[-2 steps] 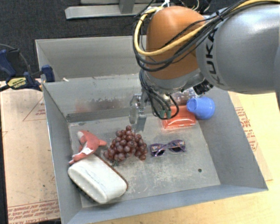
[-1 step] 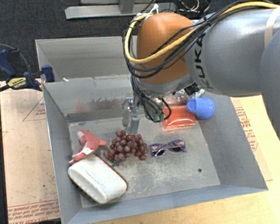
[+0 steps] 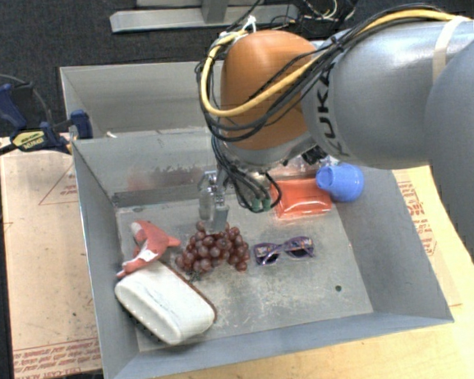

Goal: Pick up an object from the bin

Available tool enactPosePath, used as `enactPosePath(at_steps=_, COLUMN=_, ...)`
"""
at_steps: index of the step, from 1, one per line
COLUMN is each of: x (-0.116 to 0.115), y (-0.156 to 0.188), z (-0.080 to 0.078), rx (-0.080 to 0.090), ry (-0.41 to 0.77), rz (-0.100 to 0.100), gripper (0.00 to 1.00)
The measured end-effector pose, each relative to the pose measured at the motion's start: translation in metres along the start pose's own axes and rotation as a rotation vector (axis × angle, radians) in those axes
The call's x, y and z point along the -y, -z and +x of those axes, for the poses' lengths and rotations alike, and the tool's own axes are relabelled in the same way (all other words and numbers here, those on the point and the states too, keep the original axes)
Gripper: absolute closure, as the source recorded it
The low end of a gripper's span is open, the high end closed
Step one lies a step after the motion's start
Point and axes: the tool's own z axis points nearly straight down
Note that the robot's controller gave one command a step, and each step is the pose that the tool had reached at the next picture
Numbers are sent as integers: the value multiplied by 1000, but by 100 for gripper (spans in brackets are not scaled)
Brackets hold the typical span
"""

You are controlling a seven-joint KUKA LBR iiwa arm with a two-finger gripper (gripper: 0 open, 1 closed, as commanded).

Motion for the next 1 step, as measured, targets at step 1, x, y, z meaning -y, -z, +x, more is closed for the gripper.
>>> enactPosePath(at_steps=1, x=7, y=-18, z=0, rx=-13, ry=99, rz=0, gripper=100)
